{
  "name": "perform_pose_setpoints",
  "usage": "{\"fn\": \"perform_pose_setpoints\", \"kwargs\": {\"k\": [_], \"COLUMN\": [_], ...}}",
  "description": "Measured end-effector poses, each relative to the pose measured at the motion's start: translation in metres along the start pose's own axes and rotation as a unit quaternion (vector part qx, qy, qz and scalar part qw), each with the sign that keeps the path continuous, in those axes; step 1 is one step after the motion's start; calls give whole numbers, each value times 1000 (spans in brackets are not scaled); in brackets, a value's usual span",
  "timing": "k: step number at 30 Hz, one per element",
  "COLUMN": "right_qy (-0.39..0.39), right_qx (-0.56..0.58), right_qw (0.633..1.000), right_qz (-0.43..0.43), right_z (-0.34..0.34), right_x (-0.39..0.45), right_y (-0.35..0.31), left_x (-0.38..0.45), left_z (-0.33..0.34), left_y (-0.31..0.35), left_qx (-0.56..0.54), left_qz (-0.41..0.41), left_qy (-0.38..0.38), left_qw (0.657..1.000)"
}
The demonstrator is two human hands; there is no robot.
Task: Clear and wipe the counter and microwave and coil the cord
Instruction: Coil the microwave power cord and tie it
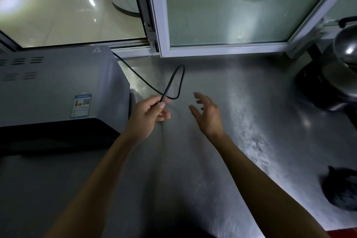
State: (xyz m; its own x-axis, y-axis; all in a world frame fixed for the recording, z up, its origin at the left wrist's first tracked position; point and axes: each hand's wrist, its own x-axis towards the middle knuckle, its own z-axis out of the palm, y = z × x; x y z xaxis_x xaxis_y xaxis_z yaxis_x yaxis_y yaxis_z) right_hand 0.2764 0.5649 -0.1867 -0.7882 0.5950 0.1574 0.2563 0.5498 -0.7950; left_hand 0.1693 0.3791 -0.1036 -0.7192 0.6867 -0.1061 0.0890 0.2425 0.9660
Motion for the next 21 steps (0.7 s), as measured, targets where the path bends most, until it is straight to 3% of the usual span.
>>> {"fn": "perform_pose_setpoints", "kwargs": {"k": [3, 8, 15, 21], "right_qy": [-44, -123, -74, -30], "right_qx": [3, 24, 74, 88], "right_qw": [997, 988, 989, 991], "right_qz": [66, 94, 102, 92], "right_z": [3, 27, 37, 4], "right_x": [26, 46, 49, 44], "right_y": [-5, -20, -25, -26], "left_x": [-11, -22, -26, -14], "left_z": [-7, -19, -40, -36], "left_y": [1, 4, 0, -2], "left_qx": [35, 73, 118, 117], "left_qz": [18, 32, 58, 73], "left_qy": [6, 26, 28, 74], "left_qw": [999, 996, 991, 988]}}
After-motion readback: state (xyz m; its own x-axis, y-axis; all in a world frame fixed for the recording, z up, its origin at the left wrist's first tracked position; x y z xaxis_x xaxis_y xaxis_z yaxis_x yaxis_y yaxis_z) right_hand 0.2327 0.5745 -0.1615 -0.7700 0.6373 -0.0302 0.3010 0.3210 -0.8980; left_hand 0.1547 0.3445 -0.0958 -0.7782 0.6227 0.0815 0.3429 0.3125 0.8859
